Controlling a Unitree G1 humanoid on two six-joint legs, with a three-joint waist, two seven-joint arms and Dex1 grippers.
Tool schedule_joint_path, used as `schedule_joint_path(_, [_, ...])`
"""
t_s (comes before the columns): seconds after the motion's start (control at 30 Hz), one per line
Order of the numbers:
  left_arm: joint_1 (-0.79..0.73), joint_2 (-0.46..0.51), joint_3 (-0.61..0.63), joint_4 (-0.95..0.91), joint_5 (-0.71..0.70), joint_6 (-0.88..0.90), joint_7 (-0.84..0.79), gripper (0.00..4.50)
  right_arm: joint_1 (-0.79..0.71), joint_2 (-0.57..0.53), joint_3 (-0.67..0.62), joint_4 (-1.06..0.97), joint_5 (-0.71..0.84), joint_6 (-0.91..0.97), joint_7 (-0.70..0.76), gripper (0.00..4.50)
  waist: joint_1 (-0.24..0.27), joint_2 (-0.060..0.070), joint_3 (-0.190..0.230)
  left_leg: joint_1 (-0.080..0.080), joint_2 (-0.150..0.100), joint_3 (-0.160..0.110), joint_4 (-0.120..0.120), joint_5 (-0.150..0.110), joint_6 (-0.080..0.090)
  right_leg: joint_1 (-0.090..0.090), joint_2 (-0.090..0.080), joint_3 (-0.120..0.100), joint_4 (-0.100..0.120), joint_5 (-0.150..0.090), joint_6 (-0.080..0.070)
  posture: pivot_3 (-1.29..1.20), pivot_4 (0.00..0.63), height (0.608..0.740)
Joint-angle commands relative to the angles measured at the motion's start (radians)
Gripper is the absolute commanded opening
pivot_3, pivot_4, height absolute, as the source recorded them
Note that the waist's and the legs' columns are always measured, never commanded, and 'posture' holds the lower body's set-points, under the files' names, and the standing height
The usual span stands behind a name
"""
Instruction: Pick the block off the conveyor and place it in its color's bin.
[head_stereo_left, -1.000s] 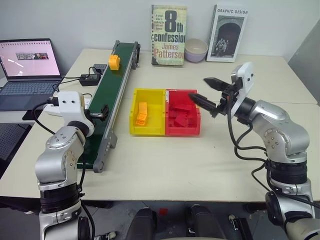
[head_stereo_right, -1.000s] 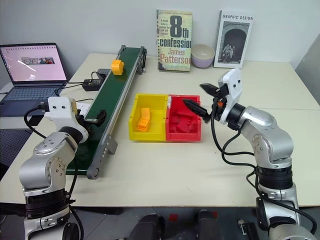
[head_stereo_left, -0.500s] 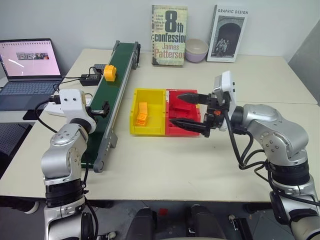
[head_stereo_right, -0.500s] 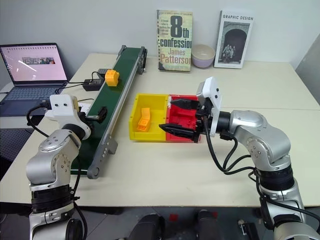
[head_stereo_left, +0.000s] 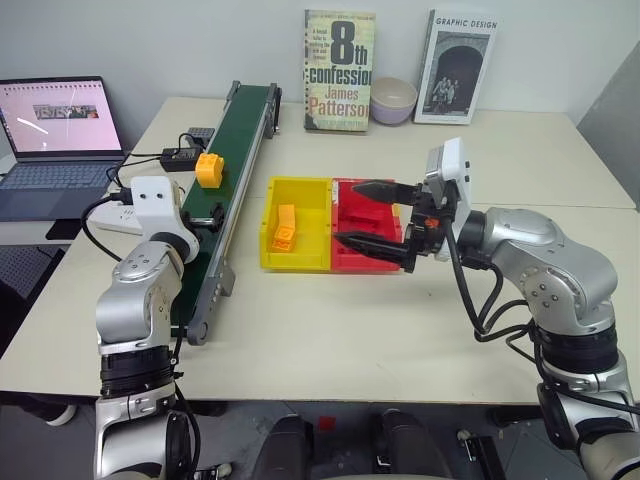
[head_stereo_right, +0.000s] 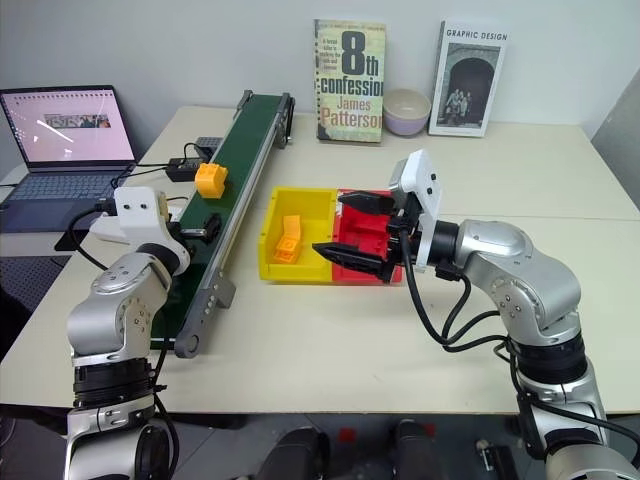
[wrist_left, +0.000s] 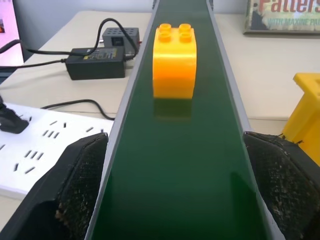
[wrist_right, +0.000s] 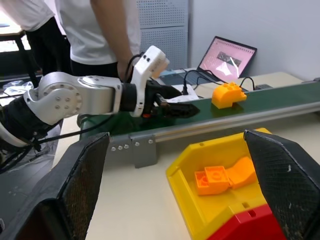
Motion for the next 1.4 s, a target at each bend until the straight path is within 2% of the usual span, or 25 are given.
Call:
schedule_joint_path(0.03, [-0.023,-0.001,0.006,0.003,0.0,-0.018,0.0,4.49,-0.016,-0.003,-0.036,-0.049,0.035,0.004,-0.013,4.5,0.0,0.0,0.0,0.0,0.0,0.0,0.0,0.0,0.0,0.0,0.0,0.0,0.0,0.0,0.0,0.0,0.15,0.74])
schedule_joint_path(0.43, [-0.021,-0.008,0.019,0.012,-0.013,-0.003,0.003,4.49,-0.017,-0.011,-0.037,-0.058,0.057,0.008,-0.038,4.5,0.0,0.0,0.0,0.0,0.0,0.0,0.0,0.0,0.0,0.0,0.0,0.0,0.0,0.0,0.0,0.0,0.15,0.74])
schedule_joint_path(0.47, [-0.015,-0.011,0.027,0.001,-0.019,-0.001,0.007,4.15,-0.018,-0.012,-0.036,-0.056,0.057,0.007,-0.038,4.5,0.0,0.0,0.0,0.0,0.0,0.0,0.0,0.0,0.0,0.0,0.0,0.0,0.0,0.0,0.0,0.0,0.15,0.74])
schedule_joint_path(0.63, [0.018,-0.035,0.076,-0.08,-0.043,0.08,0.065,3.39,-0.021,-0.02,-0.039,-0.047,0.057,0.002,-0.04,4.5,0.0,0.0,0.0,0.0,0.0,0.0,0.0,0.0,0.0,0.0,-0.001,0.0,0.0,0.0,0.0,0.0,0.15,0.74])
schedule_joint_path(0.97, [0.05,-0.066,0.116,-0.181,-0.053,0.186,0.137,1.54,-0.03,-0.02,-0.035,-0.018,0.045,-0.015,-0.029,4.5,0.0,0.0,0.0,0.0,0.0,-0.001,0.0,0.0,0.0,0.0,-0.001,0.0,0.0,0.0,0.0,0.0,0.15,0.74])
schedule_joint_path(1.2, [-0.009,-0.022,0.092,-0.158,-0.043,0.198,0.106,1.54,-0.04,-0.025,-0.028,0.003,0.031,-0.034,-0.019,4.5,0.0,0.0,0.0,0.0,0.0,-0.001,0.0,0.0,0.0,0.0,0.001,0.0,0.0,0.0,0.0,0.0,0.15,0.74])
schedule_joint_path(1.4, [-0.146,0.078,-0.011,-0.073,-0.116,0.197,-0.139,1.54,-0.029,-0.043,-0.032,-0.008,0.01,-0.042,-0.024,4.5,0.003,0.0,0.0,-0.001,-0.001,0.0,0.0,0.0,0.0,0.0,0.002,-0.001,0.0,0.0,0.0,0.0,0.15,0.74])
